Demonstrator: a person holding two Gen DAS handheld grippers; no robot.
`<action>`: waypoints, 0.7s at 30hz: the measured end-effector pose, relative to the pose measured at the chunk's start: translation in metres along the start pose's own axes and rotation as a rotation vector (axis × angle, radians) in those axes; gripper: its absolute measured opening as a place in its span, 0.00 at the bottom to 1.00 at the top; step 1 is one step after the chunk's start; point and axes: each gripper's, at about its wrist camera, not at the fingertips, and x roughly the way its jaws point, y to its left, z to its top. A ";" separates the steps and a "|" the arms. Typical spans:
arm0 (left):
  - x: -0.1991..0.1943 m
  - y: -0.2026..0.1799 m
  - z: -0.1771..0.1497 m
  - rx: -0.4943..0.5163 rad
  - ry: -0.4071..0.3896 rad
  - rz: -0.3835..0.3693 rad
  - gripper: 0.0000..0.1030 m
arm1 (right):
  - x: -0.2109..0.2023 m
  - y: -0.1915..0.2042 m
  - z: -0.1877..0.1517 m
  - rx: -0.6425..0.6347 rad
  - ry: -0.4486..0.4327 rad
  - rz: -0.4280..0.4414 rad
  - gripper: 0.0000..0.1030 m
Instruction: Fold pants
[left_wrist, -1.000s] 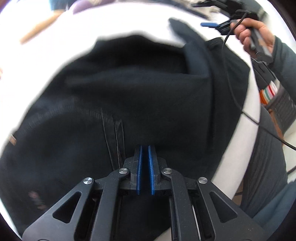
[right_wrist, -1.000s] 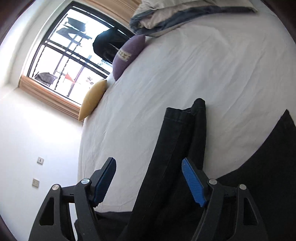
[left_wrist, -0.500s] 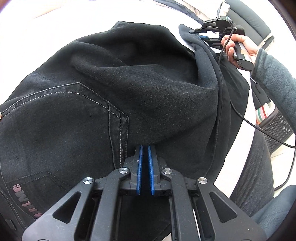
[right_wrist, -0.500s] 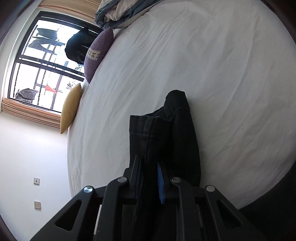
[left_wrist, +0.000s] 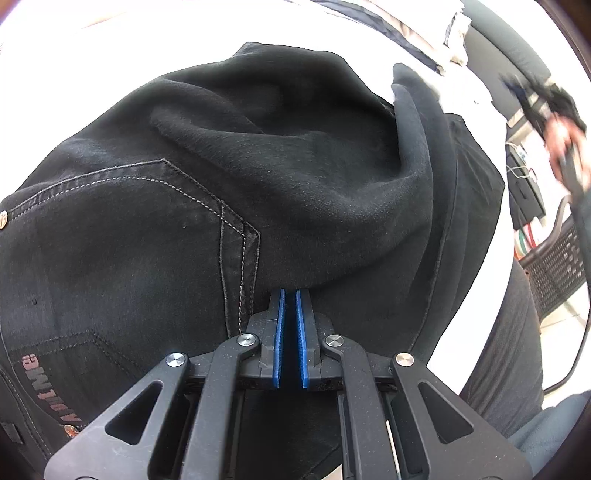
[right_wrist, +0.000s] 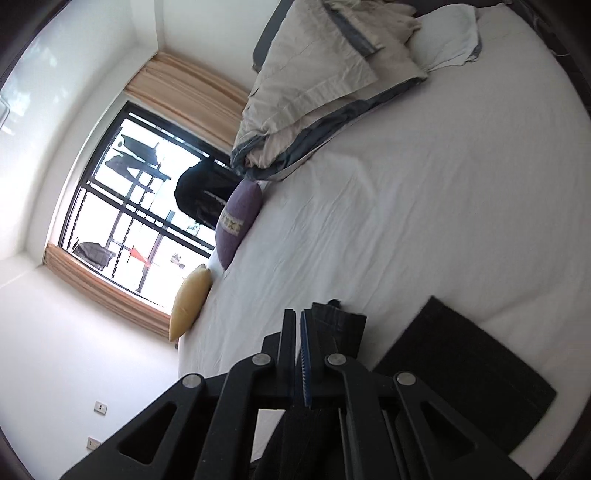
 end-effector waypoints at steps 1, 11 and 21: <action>0.000 0.001 0.000 -0.005 -0.001 0.000 0.06 | -0.007 -0.022 -0.004 0.060 0.011 -0.001 0.04; -0.001 -0.009 -0.001 0.005 0.008 0.057 0.06 | 0.094 0.000 -0.024 0.040 0.247 0.129 0.67; -0.001 -0.007 0.000 -0.018 0.003 0.033 0.06 | 0.185 -0.034 -0.023 0.183 0.368 -0.021 0.67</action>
